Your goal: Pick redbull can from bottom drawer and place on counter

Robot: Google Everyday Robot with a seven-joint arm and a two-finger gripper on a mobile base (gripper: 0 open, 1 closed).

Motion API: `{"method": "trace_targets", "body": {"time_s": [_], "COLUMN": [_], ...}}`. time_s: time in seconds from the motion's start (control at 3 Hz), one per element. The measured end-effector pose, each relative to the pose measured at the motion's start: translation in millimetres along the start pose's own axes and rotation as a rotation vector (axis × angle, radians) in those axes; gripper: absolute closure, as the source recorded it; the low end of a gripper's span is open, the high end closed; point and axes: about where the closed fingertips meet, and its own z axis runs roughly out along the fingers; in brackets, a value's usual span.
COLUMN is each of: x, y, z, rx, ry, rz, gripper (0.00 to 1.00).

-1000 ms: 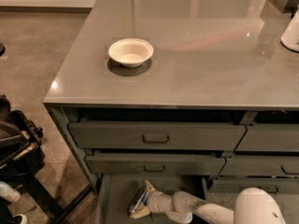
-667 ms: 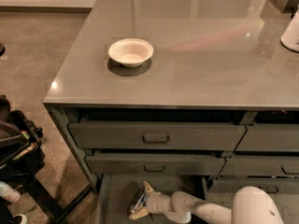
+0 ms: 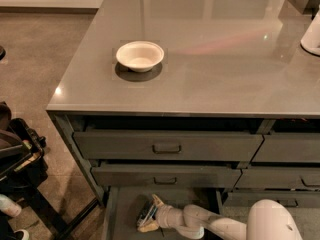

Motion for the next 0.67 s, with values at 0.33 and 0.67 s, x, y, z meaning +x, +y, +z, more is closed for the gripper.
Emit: {"method": "trace_targets", "body": {"time_s": [0.33, 0.67], "x": [0.0, 0.0], "y": [0.0, 0.0], "z": [0.0, 0.0], "rx": [0.000, 0.000], "ry": [0.000, 0.000], "rz": [0.000, 0.000], "gripper": [0.41, 0.65]}}
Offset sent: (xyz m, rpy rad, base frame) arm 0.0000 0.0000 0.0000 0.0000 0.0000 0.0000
